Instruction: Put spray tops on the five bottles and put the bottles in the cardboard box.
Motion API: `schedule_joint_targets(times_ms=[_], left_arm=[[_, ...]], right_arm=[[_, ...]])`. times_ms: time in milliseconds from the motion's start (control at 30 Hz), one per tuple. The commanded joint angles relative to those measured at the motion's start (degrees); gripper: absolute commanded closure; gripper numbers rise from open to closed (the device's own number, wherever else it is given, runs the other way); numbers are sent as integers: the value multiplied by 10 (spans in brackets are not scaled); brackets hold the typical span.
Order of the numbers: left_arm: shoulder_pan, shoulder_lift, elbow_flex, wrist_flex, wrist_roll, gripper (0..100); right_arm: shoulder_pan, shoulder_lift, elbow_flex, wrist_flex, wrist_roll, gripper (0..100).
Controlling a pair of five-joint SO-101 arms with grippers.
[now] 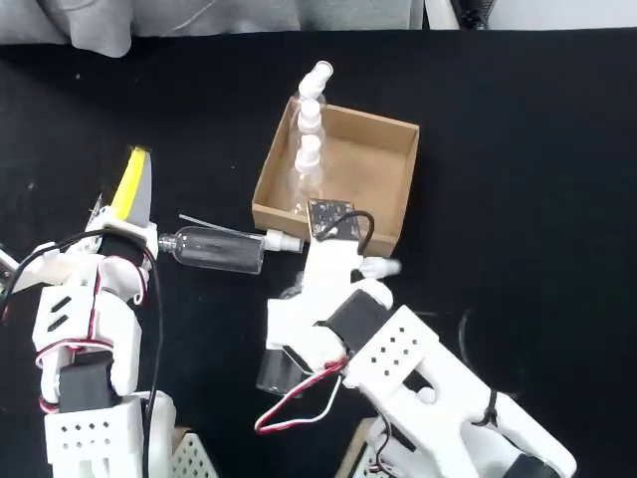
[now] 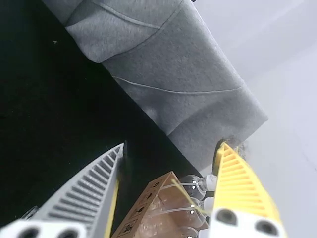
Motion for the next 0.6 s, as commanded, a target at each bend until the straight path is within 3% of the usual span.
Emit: schedule_joint_targets(times_ms=[0,400,567], left_arm=[[-6,-6,-2,-15,3,727],[-6,-6,-2,-15,3,727],[-6,-6,-2,-15,3,727]], right_arm=[[-11,-20,-65,24,-5,917],[-13,-21,-154,79,-4,917],[-72,-22,-163,89,-5,917]])
